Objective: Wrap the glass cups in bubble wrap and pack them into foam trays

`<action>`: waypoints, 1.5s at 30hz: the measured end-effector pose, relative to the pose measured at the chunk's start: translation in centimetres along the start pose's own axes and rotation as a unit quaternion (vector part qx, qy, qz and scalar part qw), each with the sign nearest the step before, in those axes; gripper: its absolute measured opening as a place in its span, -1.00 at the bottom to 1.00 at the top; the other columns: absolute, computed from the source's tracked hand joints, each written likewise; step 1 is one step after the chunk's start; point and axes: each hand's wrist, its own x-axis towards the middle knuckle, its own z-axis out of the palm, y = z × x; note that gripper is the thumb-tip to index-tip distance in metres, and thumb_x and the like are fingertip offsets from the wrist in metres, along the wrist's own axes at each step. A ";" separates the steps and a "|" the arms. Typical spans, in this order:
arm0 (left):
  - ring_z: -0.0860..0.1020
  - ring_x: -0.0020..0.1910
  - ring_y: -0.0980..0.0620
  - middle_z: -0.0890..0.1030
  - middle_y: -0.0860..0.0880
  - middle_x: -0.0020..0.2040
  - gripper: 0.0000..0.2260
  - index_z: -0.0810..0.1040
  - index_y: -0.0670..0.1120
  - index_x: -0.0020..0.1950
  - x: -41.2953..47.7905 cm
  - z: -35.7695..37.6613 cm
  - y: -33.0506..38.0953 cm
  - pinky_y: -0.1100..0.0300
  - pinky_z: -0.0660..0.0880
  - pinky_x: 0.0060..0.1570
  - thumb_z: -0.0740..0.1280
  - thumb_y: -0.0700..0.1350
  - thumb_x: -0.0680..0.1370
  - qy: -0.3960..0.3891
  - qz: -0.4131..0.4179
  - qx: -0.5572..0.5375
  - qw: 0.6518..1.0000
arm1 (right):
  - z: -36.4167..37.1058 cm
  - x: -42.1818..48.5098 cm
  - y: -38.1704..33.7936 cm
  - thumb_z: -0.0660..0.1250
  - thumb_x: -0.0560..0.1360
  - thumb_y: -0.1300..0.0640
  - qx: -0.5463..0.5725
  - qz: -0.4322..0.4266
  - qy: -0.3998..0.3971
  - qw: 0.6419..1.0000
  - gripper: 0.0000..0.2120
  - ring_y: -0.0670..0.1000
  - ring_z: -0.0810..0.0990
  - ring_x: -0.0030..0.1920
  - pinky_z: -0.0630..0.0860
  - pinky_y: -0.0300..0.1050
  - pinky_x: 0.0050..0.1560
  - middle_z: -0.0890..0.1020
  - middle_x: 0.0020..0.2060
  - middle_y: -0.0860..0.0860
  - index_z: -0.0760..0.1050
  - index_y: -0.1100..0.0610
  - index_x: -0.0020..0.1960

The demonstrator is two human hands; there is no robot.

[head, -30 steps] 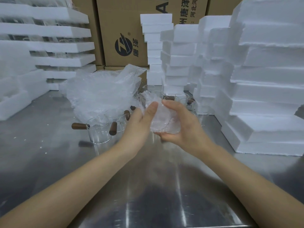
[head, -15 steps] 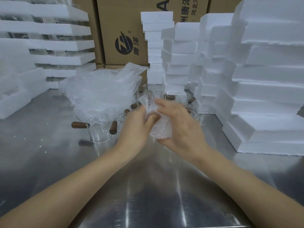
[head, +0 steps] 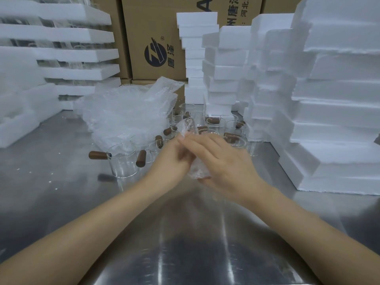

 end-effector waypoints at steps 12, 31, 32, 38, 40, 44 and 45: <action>0.68 -0.02 -0.06 0.71 -0.08 -0.03 -0.73 0.61 -0.14 0.15 0.3 -0.5 -0.3 0.12 0.61 -0.16 0.34 -0.37 0.50 0.083 -0.155 -0.296 0.939 | -0.9 0.0 0.8 0.43 0.43 0.00 0.413 0.203 -0.022 0.888 -0.36 -0.24 0.43 0.29 0.37 -0.39 0.21 0.44 0.33 -0.21 0.26 -0.06 0.45; 0.61 -0.11 0.19 0.60 0.12 -0.25 -0.50 0.30 0.05 0.43 -0.2 0.0 0.4 0.31 0.47 0.12 0.33 -0.01 0.50 0.055 0.040 -0.223 0.972 | 0.3 -0.1 1.6 0.55 0.27 -0.04 0.505 0.287 0.110 0.806 -0.44 -0.11 0.59 0.06 0.58 -0.13 -0.01 0.51 -0.01 -0.37 0.27 -0.20 0.10; 0.61 -0.09 0.19 0.61 0.12 -0.24 -0.45 0.24 0.03 0.48 -0.1 -0.3 0.3 0.30 0.45 0.20 0.31 -0.01 0.52 0.054 0.043 -0.215 0.974 | 0.4 -0.1 1.7 0.55 0.27 -0.03 0.513 0.288 0.098 0.803 -0.44 -0.07 0.60 0.07 0.58 -0.09 0.00 0.51 0.00 -0.34 0.27 -0.20 0.10; 0.57 -0.05 0.20 0.57 0.17 -0.22 -0.54 0.17 -0.04 0.53 0.3 -1.2 -1.0 0.22 0.41 0.23 0.15 -0.10 0.63 0.041 0.062 -0.172 0.982 | -0.3 1.0 2.2 0.26 0.54 -0.07 0.697 0.373 0.104 0.603 -0.77 -0.03 0.62 -0.04 0.59 -0.06 -0.21 0.61 -0.06 -0.07 0.34 0.06 0.05; 0.52 -0.10 0.25 0.53 0.21 -0.20 -0.60 0.24 -0.02 0.50 0.4 -1.4 -1.3 0.30 0.40 0.13 0.13 -0.14 0.65 0.028 0.071 -0.156 0.985 | -1.0 1.2 2.8 0.25 0.53 -0.10 0.711 0.400 0.094 0.570 -0.64 0.06 0.63 0.01 0.61 0.02 -0.14 0.61 0.01 0.02 0.34 0.10 0.20; 0.46 0.29 0.19 0.52 0.21 0.27 -0.66 0.34 0.07 0.44 0.3 -1.5 -1.2 0.29 0.38 0.25 0.12 -0.11 0.66 0.015 0.074 -0.141 0.987 | -1.6 1.1 3.3 0.20 0.57 -0.02 0.697 0.409 0.045 0.588 -0.61 0.13 0.61 0.13 0.59 0.04 0.02 0.62 0.11 0.14 0.47 0.25 0.24; 0.45 0.29 0.22 0.51 0.25 0.26 -0.68 0.35 0.07 0.43 0.4 -1.4 -1.0 0.34 0.38 0.22 0.12 -0.08 0.67 0.032 0.072 -0.141 0.987 | -1.7 1.2 3.3 0.19 0.60 0.02 0.692 0.416 0.052 0.588 -0.61 0.15 0.61 0.13 0.60 0.02 0.01 0.62 0.11 0.16 0.45 0.31 0.26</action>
